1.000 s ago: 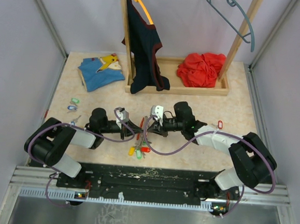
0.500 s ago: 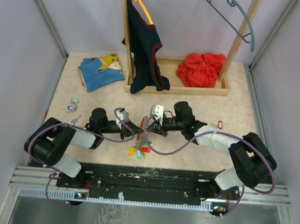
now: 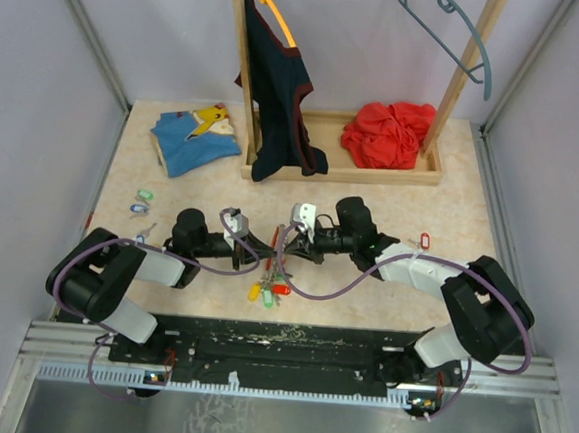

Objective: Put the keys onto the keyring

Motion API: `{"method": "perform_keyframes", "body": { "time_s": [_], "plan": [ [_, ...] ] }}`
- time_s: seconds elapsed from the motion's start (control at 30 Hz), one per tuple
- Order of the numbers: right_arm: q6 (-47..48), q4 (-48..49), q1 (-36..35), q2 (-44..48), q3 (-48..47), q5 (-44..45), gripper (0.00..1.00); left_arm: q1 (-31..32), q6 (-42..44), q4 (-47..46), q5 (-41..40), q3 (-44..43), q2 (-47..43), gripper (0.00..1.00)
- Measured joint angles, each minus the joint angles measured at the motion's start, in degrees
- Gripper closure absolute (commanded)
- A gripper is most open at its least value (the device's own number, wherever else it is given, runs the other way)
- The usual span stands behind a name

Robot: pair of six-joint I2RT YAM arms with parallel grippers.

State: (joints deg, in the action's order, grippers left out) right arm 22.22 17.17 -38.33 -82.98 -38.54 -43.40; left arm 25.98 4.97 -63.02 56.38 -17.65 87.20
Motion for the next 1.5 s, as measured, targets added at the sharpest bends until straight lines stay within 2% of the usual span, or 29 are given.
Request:
{"method": "perform_keyframes", "body": {
  "time_s": [0.57, 0.83, 0.93, 1.07, 1.23, 1.33, 1.5],
  "plan": [
    [-0.5, -0.2, 0.3, 0.1, 0.0, -0.7, 1.0, 0.0, 0.2, 0.0, -0.2, 0.0, 0.0, 1.0],
    [-8.0, -9.9, 0.3, 5.4, 0.0, 4.7, 1.0, 0.0, 0.7, 1.0, -4.4, 0.0, -1.1, 1.0],
    [-12.7, -14.6, -1.1, 8.4, 0.3, 11.0, 1.0, 0.0, 0.9, 1.9, -6.3, 0.0, -1.8, 1.0],
    [-21.4, -21.8, -6.5, 10.4, 0.3, 24.0, 1.0, 0.0, 1.1, 2.7, -8.8, 0.6, -3.2, 1.0],
    [-31.2, -32.7, -8.3, 6.1, -3.3, 38.3, 1.0, 0.0, 1.3, 3.1, -11.4, 0.9, -4.0, 1.0],
    [-34.3, -34.3, -8.3, 2.1, -5.3, 44.8, 1.0, 0.0, 1.3, 3.1, -12.2, 0.9, -4.0, 1.0],
    [-37.6, -31.4, -8.3, -2.1, -5.5, 53.0, 1.0, 0.0, 1.3, 3.5, -12.9, 1.0, -4.5, 1.0]
  ]
}}
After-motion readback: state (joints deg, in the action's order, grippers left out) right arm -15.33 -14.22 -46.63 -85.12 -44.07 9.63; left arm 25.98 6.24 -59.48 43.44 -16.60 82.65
